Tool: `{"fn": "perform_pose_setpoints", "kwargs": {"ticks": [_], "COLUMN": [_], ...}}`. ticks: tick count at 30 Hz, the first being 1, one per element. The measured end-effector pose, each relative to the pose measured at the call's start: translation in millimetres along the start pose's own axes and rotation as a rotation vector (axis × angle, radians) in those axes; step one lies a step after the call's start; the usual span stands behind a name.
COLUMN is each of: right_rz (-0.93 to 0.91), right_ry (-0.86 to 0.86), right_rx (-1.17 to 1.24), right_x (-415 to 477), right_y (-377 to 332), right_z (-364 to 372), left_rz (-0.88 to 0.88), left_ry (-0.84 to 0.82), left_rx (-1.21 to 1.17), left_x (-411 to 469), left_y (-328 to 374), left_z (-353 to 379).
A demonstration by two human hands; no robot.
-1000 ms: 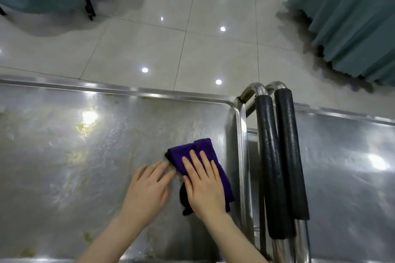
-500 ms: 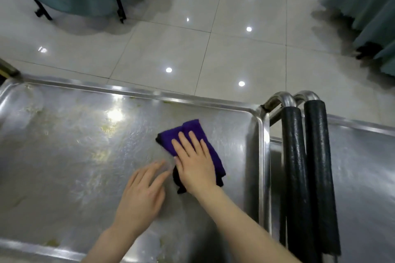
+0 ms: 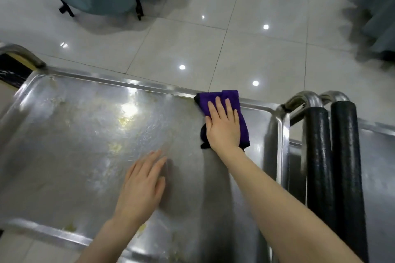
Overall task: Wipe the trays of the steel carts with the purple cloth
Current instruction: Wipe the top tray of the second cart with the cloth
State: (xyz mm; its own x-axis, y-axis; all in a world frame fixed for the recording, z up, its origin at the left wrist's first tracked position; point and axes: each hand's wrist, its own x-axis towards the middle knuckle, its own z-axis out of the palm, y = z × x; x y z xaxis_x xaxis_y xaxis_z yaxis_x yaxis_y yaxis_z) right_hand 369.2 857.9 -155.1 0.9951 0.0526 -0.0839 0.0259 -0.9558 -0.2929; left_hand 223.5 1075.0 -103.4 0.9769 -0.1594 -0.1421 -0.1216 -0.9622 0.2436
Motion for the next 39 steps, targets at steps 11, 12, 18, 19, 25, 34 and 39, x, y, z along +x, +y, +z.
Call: {"fn": "perform_pose_setpoints", "kwargs": {"ticks": [11,12,18,19,25,34,39], "right_rz": [-0.453,-0.420,0.040,0.064,0.062,-0.100,0.090], "right_ry": [-0.137,-0.125,-0.020,-0.019,0.011,-0.093,0.032], "right_rx": [-0.013,-0.006,0.104,0.096,0.092,-0.017,0.043], "right_x": [-190,-172,-28,-18,-124,-294,-163], "right_y": [-16,-12,29,34,22,14,24], "right_z": [21,15,-10,-11,0,20,7], "left_rz": [0.100,0.113,0.113,0.120,0.159,0.314,0.213], "left_ry": [-0.091,-0.081,-0.057,-0.063,-0.055,-0.108,-0.097], "left_rx": [-0.040,-0.031,0.010,0.011,-0.047,-0.023,0.004], "left_x": [-27,-24,-9,-10,-36,-73,-91], "left_y": [5,9,27,30,35,40,34], "left_z": [13,11,15,16,23,32,35]}}
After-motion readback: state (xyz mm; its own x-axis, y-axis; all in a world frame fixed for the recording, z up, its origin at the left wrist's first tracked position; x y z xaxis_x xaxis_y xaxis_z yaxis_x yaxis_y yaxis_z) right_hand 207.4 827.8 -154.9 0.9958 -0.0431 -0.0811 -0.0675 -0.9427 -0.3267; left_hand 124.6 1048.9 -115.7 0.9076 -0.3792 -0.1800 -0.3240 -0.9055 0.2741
